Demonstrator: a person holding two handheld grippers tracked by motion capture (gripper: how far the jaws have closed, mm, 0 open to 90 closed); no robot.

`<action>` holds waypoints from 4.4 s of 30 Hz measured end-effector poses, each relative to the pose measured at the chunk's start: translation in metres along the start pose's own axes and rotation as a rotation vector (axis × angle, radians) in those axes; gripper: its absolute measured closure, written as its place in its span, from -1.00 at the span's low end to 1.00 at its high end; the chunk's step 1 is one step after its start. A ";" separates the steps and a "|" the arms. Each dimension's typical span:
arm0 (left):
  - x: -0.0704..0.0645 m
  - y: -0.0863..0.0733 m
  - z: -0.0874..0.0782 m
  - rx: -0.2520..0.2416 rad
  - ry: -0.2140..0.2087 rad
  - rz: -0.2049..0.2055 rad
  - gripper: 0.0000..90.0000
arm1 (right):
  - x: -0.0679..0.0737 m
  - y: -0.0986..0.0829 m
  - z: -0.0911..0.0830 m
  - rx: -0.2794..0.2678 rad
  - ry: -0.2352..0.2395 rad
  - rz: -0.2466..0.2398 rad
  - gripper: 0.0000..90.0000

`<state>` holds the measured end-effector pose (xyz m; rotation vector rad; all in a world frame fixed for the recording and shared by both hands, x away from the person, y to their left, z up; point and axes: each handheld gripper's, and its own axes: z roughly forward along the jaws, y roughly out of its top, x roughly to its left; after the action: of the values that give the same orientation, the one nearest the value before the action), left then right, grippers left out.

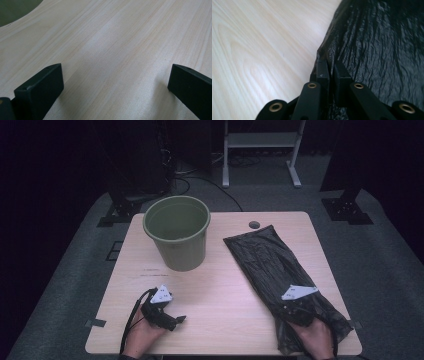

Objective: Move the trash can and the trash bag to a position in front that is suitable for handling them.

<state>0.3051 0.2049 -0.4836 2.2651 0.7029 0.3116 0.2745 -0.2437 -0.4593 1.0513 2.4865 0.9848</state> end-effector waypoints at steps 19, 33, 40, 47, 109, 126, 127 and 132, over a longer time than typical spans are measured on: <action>0.000 0.000 0.000 0.000 0.000 -0.001 -1.00 | -0.021 0.020 -0.018 -0.153 -0.061 0.069 -0.82; 0.000 0.000 0.000 0.000 0.001 0.000 -1.00 | -0.044 0.013 0.036 -0.056 -0.126 0.109 -0.95; 0.001 0.000 0.000 0.000 0.002 -0.004 -1.00 | -0.044 0.010 0.043 -0.035 -0.115 0.110 -0.93; 0.004 0.001 -0.006 0.005 -0.005 -0.034 -1.00 | -0.043 0.008 0.043 -0.039 -0.113 0.108 -0.97; 0.052 0.096 -0.091 -0.142 0.011 -0.062 -1.00 | -0.042 0.009 0.045 -0.045 -0.138 0.130 -1.00; 0.074 0.123 -0.110 -0.175 0.029 -0.067 -1.00 | -0.040 0.010 0.046 -0.043 -0.162 0.158 -1.00; 0.075 0.124 -0.111 -0.176 0.029 -0.070 -1.00 | -0.040 0.010 0.046 -0.043 -0.164 0.160 -1.00; 0.081 0.127 -0.115 -0.186 0.033 -0.077 -1.00 | -0.040 0.010 0.046 -0.043 -0.164 0.160 -1.00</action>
<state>0.3742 0.2433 -0.3112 2.0558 0.7447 0.3625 0.3299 -0.2446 -0.4874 1.2788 2.2688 0.9499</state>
